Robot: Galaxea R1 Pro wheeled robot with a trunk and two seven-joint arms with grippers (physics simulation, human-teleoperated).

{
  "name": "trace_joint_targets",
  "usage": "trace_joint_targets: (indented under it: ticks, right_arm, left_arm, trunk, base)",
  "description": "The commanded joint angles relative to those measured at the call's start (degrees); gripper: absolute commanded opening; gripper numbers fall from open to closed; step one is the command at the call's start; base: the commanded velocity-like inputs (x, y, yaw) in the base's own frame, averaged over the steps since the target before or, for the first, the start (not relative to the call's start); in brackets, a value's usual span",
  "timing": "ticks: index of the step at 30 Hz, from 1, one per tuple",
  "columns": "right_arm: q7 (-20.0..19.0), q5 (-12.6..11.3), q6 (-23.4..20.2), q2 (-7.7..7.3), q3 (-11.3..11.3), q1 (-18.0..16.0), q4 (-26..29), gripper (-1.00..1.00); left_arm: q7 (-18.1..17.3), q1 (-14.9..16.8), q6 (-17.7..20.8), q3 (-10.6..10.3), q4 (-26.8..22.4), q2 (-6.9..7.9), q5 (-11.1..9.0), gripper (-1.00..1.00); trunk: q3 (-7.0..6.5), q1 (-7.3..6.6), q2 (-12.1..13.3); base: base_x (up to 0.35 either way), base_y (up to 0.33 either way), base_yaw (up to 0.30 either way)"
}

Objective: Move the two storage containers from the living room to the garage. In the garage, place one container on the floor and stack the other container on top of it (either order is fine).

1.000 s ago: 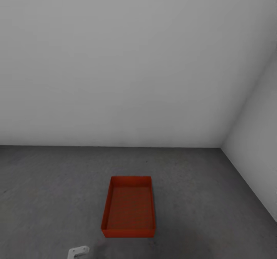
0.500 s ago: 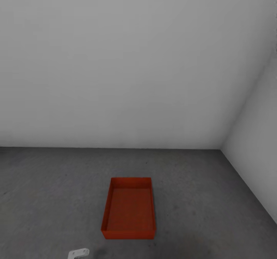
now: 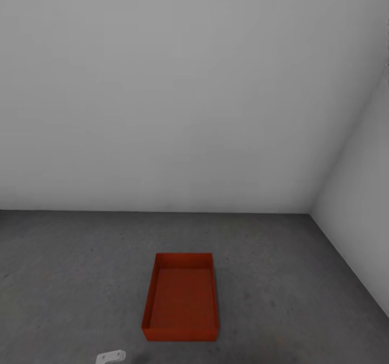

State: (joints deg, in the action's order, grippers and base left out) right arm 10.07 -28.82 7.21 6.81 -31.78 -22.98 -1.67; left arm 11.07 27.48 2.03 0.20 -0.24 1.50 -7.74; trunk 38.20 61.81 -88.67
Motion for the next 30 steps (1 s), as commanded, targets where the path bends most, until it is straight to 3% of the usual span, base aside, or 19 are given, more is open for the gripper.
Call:
trace_joint_targets:
  ticks: [1,16,21,30]
  right_arm:
    - [0.0,-0.5,0.3,0.05,-0.5,-0.1,-0.2,1.0]
    - [-0.5,-0.6,0.2,-0.04,-0.4,1.7,-0.2,1.0]
    - [-0.6,-0.6,0.3,-0.19,-0.4,3.2,-0.2,1.0]
    - [-0.7,-0.5,0.1,-0.81,-0.4,3.5,-0.2,1.0]
  left_arm:
    - [0.1,0.0,0.2,0.0,0.0,0.0,-0.4,1.0]
    - [0.1,-1.3,0.2,0.0,0.0,-0.26,-0.4,1.0]
    - [0.1,-2.9,0.1,0.1,-0.1,-1.21,-0.4,1.0]
    - [0.1,-3.1,0.2,0.1,-0.2,-1.34,-2.4,1.0]
  trunk:
    - [-0.05,0.0,0.0]
    - [-1.41,0.0,0.0]
    - [-1.79,0.0,0.0]
    - [-1.86,0.0,0.0]
  base:
    - [0.0,0.0,0.0]
    - [0.0,0.0,0.0]
    - [0.0,0.0,0.0]
    - [0.0,0.0,0.0]
